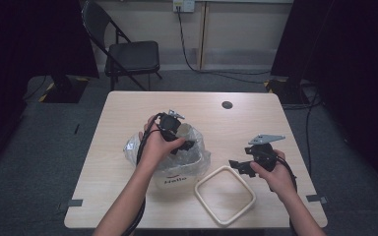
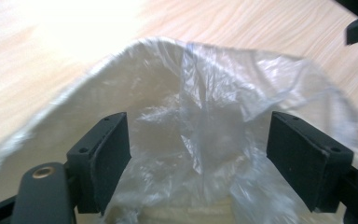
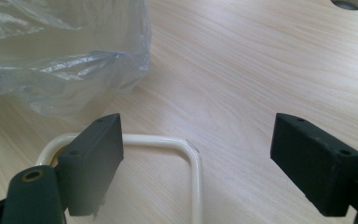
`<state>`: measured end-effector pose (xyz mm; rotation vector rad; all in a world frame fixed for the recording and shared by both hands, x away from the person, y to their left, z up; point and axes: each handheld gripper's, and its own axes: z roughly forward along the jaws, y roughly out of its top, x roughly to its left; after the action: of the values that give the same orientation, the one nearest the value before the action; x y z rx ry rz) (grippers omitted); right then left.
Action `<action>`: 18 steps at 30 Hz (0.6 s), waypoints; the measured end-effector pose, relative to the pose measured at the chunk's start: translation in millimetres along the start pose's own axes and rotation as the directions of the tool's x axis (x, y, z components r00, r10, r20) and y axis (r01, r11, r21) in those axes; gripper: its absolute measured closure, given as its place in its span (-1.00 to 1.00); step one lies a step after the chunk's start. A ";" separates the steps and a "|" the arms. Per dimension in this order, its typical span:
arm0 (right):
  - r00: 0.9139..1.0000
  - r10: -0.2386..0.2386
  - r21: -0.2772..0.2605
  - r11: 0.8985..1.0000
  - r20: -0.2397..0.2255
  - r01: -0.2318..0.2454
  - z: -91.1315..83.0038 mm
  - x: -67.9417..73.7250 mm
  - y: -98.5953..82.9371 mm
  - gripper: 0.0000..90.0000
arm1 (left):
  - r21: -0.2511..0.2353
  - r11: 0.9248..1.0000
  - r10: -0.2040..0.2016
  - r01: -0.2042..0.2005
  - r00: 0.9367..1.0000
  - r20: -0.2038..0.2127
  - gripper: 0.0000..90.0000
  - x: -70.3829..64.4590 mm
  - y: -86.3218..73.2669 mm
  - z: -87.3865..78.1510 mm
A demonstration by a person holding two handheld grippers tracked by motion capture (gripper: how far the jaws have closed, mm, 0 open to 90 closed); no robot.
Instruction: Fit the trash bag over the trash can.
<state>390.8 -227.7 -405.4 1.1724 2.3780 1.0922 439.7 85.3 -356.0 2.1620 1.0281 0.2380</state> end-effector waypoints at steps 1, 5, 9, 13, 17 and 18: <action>1.000 0.001 0.006 1.000 0.005 -0.001 0.1 -0.3 0.0 -0.64 | -0.009 1.000 0.000 0.000 1.000 0.001 -0.54 0.8 0.0 -5.1; 1.000 -0.008 0.044 0.999 -0.001 0.008 4.4 -0.2 -4.1 -0.64 | -0.044 0.999 0.005 -0.006 1.000 -0.011 -0.54 5.8 -2.7 -25.2; 1.000 -0.011 0.073 0.997 0.007 0.011 12.1 -0.6 -10.6 -0.63 | -0.062 0.998 -0.005 0.004 1.000 -0.015 -0.55 13.4 -9.9 -39.2; 1.000 -0.021 0.102 0.995 0.018 0.019 21.0 0.3 -17.1 -0.58 | -0.085 0.996 -0.014 0.013 1.000 -0.015 -0.55 19.0 -17.7 -48.8; 0.998 -0.047 0.123 0.992 0.030 0.043 27.5 1.2 -22.9 -0.40 | -0.100 0.995 -0.028 0.026 0.999 -0.020 -0.55 23.9 -24.8 -54.6; 0.998 -0.047 0.129 0.991 0.034 0.042 28.9 1.1 -24.7 -0.37 | -0.103 0.994 -0.038 0.036 0.999 -0.019 -0.55 24.4 -26.6 -55.4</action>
<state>391.5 -221.7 -442.9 1.1639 2.4646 0.9081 415.5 143.7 -337.1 2.0501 1.0436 0.2907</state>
